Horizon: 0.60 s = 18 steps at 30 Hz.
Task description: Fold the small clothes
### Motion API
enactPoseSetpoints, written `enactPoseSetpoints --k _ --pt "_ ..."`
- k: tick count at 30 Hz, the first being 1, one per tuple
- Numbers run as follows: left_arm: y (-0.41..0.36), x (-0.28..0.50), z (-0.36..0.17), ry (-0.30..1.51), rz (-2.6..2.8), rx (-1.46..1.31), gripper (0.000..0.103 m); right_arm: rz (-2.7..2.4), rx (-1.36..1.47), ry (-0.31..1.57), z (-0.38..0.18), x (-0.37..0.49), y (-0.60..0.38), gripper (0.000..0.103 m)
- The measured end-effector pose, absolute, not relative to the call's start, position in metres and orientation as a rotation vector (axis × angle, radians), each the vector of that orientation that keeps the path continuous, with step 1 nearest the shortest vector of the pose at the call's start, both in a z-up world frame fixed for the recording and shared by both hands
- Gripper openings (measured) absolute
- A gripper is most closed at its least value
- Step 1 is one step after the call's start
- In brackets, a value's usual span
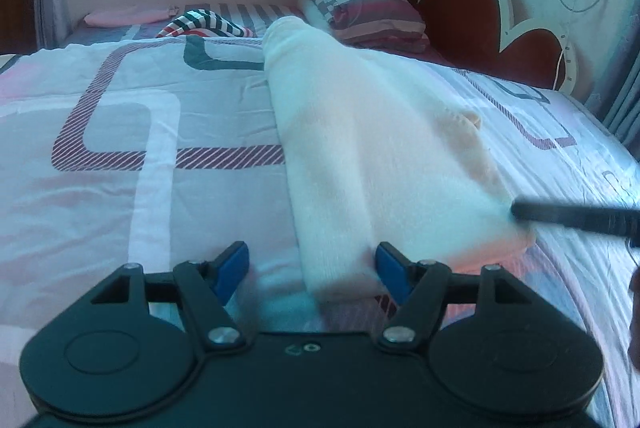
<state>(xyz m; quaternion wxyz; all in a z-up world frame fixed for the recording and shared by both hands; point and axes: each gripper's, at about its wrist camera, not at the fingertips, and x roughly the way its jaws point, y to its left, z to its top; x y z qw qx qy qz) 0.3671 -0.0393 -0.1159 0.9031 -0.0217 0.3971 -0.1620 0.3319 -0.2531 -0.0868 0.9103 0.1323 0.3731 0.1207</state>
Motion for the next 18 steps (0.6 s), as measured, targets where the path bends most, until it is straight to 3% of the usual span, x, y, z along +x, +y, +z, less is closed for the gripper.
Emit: enactPoseSetpoints --k 4,8,11,13,18 --pt "-0.033 0.380 -0.094 0.773 -0.326 -0.032 0.061 0.260 0.102 0.820 -0.085 0.340 -0.228 0.014" --pt "-0.036 0.421 -0.057 0.675 -0.316 -0.033 0.061 0.235 0.162 0.664 -0.045 0.373 -0.241 0.014" --pt "-0.056 0.466 -0.041 0.634 -0.357 -0.027 0.050 0.202 0.171 0.628 -0.033 0.419 -0.241 0.013" --pt "-0.072 0.497 -0.044 0.655 -0.401 -0.041 0.044 0.183 0.184 0.629 -0.033 0.453 -0.240 0.013" --pt "-0.105 0.547 -0.100 0.810 -0.369 0.060 0.043 0.208 0.196 0.752 -0.075 0.514 -0.241 0.013"
